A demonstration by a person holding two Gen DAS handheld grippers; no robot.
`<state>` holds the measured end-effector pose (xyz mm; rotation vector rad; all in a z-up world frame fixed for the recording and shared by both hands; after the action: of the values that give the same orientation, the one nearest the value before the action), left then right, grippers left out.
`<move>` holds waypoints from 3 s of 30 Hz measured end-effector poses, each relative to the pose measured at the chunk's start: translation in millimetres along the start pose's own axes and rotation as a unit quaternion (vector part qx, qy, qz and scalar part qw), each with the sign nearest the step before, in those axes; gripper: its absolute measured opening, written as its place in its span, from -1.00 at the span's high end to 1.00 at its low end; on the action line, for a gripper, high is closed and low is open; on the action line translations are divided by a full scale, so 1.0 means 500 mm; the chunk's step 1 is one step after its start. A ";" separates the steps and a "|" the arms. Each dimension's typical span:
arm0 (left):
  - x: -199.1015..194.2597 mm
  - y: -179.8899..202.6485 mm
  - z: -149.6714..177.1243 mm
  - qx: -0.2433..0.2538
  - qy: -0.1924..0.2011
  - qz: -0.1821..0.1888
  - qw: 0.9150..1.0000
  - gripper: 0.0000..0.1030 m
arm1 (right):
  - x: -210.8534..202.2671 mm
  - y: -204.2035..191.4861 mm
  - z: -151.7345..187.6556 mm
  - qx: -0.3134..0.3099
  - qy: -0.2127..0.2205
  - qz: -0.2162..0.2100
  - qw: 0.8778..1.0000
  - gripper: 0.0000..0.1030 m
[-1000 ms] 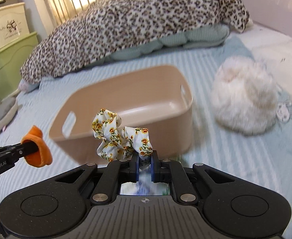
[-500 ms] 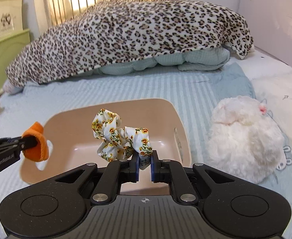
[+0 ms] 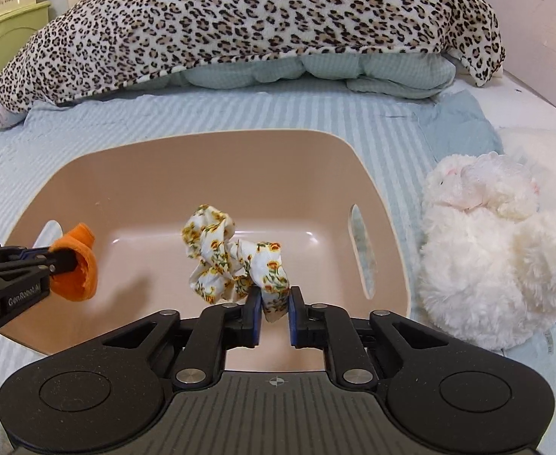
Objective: Organize objects
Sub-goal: 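Carry both items over the basket and open both tools to drop them, then move the left tool to the keys while the right tool reaches the tea bag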
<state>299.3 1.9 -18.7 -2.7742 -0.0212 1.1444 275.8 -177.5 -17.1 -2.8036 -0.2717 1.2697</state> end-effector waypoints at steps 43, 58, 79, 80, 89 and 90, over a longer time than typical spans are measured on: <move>-0.107 -0.059 0.240 0.045 -0.049 0.007 0.998 -0.84 | -0.128 0.081 0.188 -0.026 -0.023 0.034 0.999 -1.00; -0.049 -0.026 0.270 0.070 -0.075 0.050 0.993 -0.84 | -0.043 0.091 0.223 -0.050 -0.071 0.060 0.994 -1.00; -0.027 0.011 0.260 0.088 -0.047 0.072 0.992 -0.40 | 0.041 0.069 0.228 -0.034 -0.095 0.031 0.994 -0.54; -0.030 0.013 0.260 0.091 -0.046 0.075 0.992 -0.25 | 0.039 0.068 0.227 -0.035 -0.092 0.031 0.995 -0.42; -0.038 0.004 0.252 0.093 -0.040 0.068 0.993 -0.10 | 0.018 0.068 0.235 -0.032 -0.083 0.036 0.995 0.14; -0.034 -0.005 0.247 0.091 -0.037 0.064 0.993 -0.10 | 0.014 0.068 0.236 -0.029 -0.082 0.036 0.996 0.15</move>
<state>200.8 18.8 -93.0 -2.6039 0.2437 1.2130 196.7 -212.9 -104.4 -2.7831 -0.2189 1.5365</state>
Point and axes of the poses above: each gripper's, at about its wrist camera, not at the fingertips, and x roughly the way its jaws point, y to its right, z to its underside, the point moved 9 cm from there along x, roughly the way its jaws point, and after that the axes turned 7 degrees about -z, right-handed, at the moved point
